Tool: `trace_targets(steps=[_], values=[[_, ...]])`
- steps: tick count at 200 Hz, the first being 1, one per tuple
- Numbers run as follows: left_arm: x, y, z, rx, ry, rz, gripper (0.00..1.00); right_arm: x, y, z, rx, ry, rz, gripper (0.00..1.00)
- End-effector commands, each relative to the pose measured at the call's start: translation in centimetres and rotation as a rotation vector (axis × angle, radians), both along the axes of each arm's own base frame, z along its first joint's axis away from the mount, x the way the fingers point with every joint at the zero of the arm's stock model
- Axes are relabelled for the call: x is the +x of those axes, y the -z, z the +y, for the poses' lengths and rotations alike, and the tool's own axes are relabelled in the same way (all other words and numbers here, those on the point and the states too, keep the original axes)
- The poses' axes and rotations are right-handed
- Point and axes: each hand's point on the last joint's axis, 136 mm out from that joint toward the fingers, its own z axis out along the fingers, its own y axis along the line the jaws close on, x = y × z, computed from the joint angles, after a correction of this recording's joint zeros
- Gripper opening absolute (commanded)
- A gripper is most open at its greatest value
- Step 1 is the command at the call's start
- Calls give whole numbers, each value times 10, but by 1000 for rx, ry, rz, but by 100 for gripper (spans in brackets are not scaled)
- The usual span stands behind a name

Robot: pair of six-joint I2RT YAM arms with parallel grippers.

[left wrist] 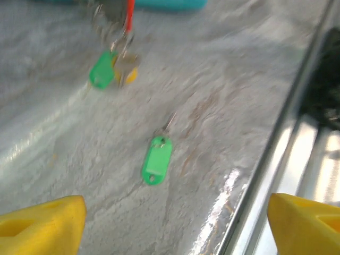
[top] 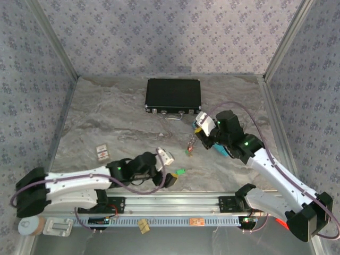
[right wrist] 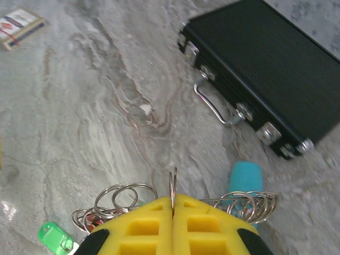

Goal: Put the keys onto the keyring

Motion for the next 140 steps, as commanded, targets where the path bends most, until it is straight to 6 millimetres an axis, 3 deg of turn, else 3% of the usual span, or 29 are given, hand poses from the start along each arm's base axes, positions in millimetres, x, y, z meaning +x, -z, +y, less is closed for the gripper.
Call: trace_targets(steps=[1,28,85,115,140], values=[[25,-8,-8,11,-243,80,83,4,-16,-23,7,142,-3,0],[28,5,-25,-2,-368,226,71,1,-21,-34,9,194,-4,0],[18,31,-42,-86,-642,613,57,-5,-25,-38,23,198,-16,0],[19,36,-57,-112,-668,694,48,-8,-22,-36,28,184,-5,0],[23,46,-57,-93,-752,762,39,-9,-22,-36,34,180,-5,0]])
